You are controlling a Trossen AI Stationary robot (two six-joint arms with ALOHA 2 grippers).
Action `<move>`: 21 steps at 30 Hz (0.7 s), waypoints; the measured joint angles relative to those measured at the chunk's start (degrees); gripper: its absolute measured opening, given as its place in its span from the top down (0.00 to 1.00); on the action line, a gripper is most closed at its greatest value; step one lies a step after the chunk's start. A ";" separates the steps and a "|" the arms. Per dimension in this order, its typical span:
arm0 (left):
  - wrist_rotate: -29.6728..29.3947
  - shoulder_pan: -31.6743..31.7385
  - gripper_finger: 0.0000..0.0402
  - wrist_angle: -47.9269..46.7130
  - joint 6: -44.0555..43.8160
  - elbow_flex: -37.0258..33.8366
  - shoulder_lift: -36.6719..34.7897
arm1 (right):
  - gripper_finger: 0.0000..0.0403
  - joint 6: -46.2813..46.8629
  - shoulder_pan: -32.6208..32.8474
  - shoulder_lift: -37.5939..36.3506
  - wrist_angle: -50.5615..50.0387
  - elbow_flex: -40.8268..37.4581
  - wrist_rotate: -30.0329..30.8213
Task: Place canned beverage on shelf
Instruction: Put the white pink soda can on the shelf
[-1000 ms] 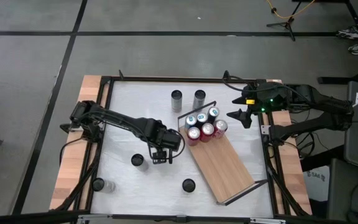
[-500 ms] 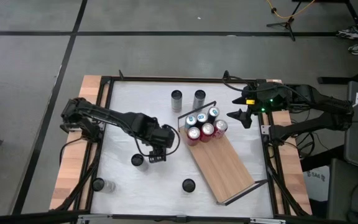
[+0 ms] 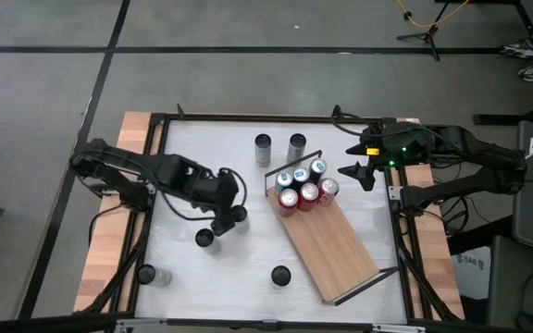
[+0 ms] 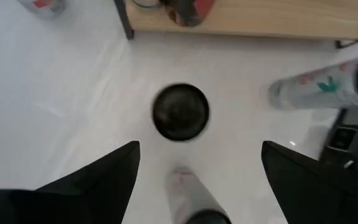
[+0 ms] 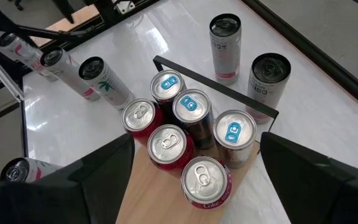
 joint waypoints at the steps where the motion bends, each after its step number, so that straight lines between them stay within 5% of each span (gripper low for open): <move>1: -0.62 -0.92 0.18 -0.04 -0.39 0.00 -0.28 | 0.16 0.00 0.01 0.00 -0.02 -0.02 0.02; 12: -9.73 -8.99 0.18 -11.33 -10.65 -0.02 -2.32 | 0.16 0.00 0.02 0.00 0.02 0.00 0.02; 21: -12.76 -10.89 0.18 -9.99 -15.34 -1.37 -2.34 | 0.16 0.00 0.02 0.00 0.02 -0.02 0.02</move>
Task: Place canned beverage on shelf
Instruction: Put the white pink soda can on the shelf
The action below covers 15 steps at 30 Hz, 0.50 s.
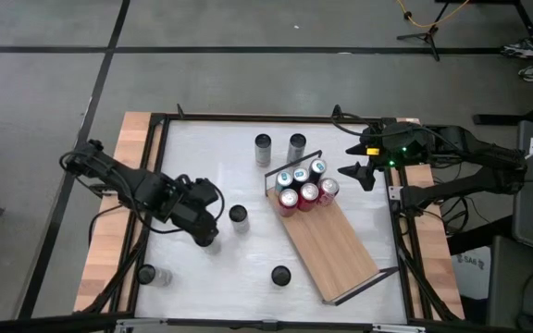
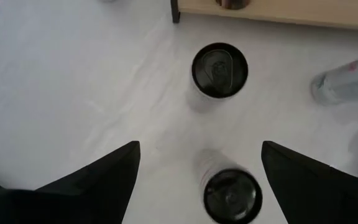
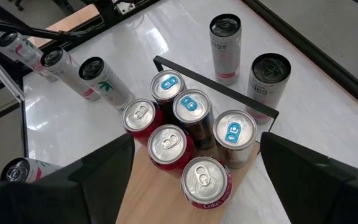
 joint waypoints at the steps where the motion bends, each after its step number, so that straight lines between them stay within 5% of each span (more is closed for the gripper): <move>1: -0.47 0.00 0.18 0.45 -0.24 -0.62 -0.01 | 0.16 0.00 -0.01 0.00 0.00 0.01 0.01; 15: -0.92 0.55 0.18 19.03 -2.34 -10.93 -0.07 | 0.16 0.00 0.00 0.00 0.00 0.00 0.01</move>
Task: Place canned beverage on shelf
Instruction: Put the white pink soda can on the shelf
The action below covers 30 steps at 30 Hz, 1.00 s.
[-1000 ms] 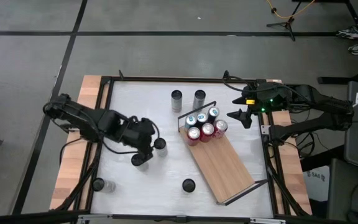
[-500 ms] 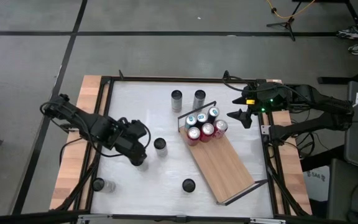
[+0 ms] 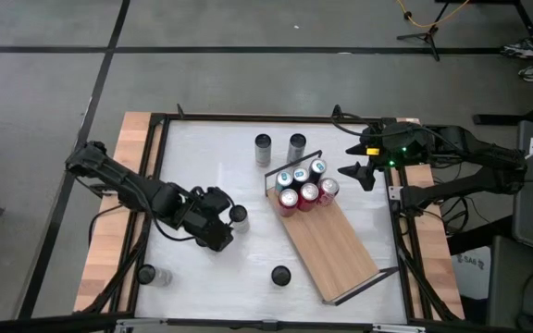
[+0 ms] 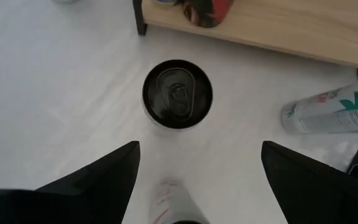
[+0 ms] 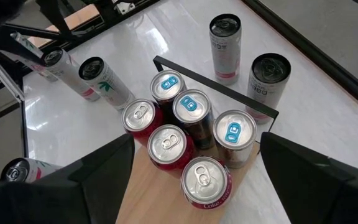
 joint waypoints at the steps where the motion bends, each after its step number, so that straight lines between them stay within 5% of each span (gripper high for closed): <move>1: -0.02 0.03 0.18 0.45 -0.85 -0.51 0.00 | 0.16 0.00 0.00 0.00 0.00 0.02 0.00; 30: -2.28 0.40 0.18 5.68 -6.91 -3.42 4.48 | 0.16 0.00 0.00 0.00 0.00 0.01 0.02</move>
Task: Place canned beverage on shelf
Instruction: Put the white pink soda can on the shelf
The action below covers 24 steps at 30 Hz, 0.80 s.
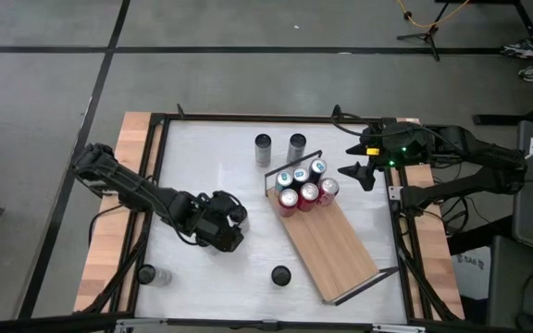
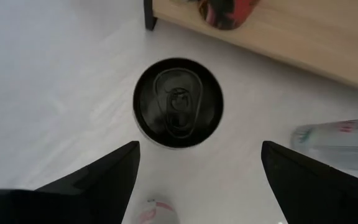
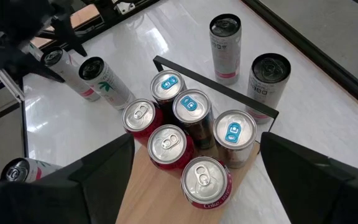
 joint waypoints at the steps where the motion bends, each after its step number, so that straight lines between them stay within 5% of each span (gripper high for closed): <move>1: 0.08 0.02 0.18 -0.01 0.00 0.00 0.72 | 0.16 0.00 -0.02 0.00 0.00 0.01 0.00; 24: -6.18 2.38 0.19 2.71 -1.42 0.00 12.62 | 0.16 0.00 -0.02 0.00 0.00 0.01 0.02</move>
